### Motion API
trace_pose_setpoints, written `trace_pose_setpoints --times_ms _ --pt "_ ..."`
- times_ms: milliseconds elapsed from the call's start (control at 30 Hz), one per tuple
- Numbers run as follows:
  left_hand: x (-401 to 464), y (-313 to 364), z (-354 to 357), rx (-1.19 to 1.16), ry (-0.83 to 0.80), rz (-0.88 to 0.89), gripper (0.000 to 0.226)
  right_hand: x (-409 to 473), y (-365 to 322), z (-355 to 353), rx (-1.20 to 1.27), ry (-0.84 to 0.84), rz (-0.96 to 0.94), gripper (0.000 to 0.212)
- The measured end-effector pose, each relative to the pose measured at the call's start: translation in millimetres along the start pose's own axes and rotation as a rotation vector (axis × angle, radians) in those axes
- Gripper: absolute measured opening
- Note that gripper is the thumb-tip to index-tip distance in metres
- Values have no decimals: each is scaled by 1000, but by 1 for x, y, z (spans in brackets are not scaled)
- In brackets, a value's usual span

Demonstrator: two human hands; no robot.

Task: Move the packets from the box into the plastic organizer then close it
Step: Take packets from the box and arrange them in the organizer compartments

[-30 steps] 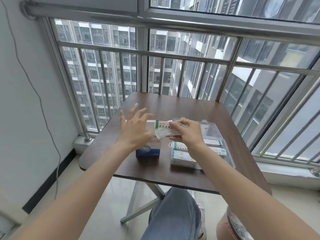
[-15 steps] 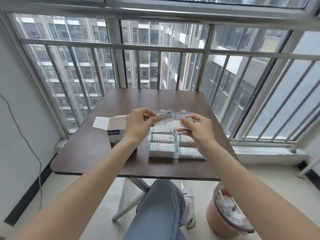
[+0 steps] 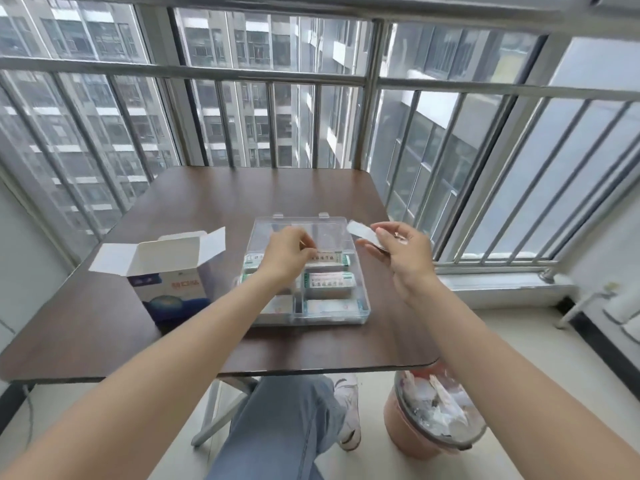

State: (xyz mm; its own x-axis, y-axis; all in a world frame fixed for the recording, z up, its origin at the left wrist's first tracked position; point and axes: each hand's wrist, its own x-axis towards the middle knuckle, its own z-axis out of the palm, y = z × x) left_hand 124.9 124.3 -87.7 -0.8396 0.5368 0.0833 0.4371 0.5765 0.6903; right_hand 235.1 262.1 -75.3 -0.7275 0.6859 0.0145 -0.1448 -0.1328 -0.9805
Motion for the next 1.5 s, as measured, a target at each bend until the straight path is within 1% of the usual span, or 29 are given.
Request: trace_pose_setpoints --times_ms 67,167,400,533,733,867,1033,1100,1167,1233,1333,1500 --pt "3 -2 4 26 -24 0 11 6 1 -3 15 10 8 17" --pt "4 -2 8 50 -36 9 15 13 2 -6 38 19 28 16" --pt "9 1 11 127 -30 49 15 13 10 0 49 -18 61 16" --pt "12 -1 12 224 -46 63 17 14 13 1 44 -18 81 16" --pt "15 -2 13 359 -34 64 18 16 14 -1 94 -53 146 7" --pt "18 -3 13 382 -61 62 22 16 12 -3 73 -94 181 14" --pt "21 -5 10 330 -67 65 30 17 11 -1 69 -137 227 19" --pt "18 -2 8 225 -14 107 26 18 10 0 56 -132 249 21" --pt "13 5 5 115 39 198 24 18 8 2 -36 -126 274 23" --pt "8 12 2 62 12 299 29 19 6 3 -110 -131 307 25" --pt "4 16 0 43 -28 398 29 21 3 5 -35 -168 401 23" --pt "1 17 -2 97 -3 515 14 20 -4 11 111 -264 500 21"
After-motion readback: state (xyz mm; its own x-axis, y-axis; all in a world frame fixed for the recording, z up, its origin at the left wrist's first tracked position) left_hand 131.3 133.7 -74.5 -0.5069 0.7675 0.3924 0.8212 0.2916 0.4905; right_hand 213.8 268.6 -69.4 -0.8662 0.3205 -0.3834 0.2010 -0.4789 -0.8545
